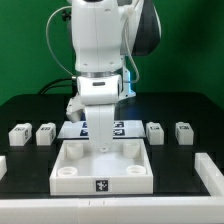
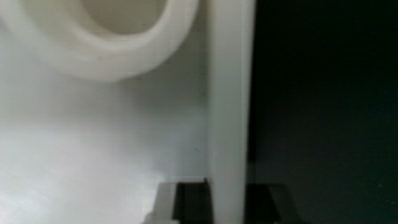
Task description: Assemble one leg
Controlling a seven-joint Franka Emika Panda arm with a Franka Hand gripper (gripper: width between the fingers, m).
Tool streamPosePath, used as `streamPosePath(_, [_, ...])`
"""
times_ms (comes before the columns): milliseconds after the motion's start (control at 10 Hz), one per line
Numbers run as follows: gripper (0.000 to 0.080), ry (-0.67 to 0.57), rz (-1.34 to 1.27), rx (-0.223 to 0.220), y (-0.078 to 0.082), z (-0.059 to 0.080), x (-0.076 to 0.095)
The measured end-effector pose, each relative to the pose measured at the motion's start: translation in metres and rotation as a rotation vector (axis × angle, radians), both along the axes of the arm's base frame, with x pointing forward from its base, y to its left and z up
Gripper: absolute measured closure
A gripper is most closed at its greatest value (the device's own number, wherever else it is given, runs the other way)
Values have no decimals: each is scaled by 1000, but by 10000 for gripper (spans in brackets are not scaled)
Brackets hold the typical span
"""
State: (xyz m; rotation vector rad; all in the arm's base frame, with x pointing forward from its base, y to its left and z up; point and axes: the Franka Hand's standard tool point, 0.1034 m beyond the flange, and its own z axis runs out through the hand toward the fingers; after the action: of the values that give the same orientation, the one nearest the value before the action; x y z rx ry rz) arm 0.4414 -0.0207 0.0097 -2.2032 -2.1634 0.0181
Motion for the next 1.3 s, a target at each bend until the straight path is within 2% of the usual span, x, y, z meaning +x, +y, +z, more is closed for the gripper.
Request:
streamPosePath(300, [742, 0, 0, 0, 0, 0, 0])
streamPosePath(400, [742, -2, -15, 2, 5, 0, 3])
streamPosePath(800, [741, -46, -1, 60, 75, 0, 44])
streamPosePath(900, [741, -51, -8, 68, 84, 1, 49])
streamPosePath(1000, [741, -54, -38, 69, 90, 2, 54])
streamPosePath(1300, [741, -67, -14, 74, 86, 0, 59])
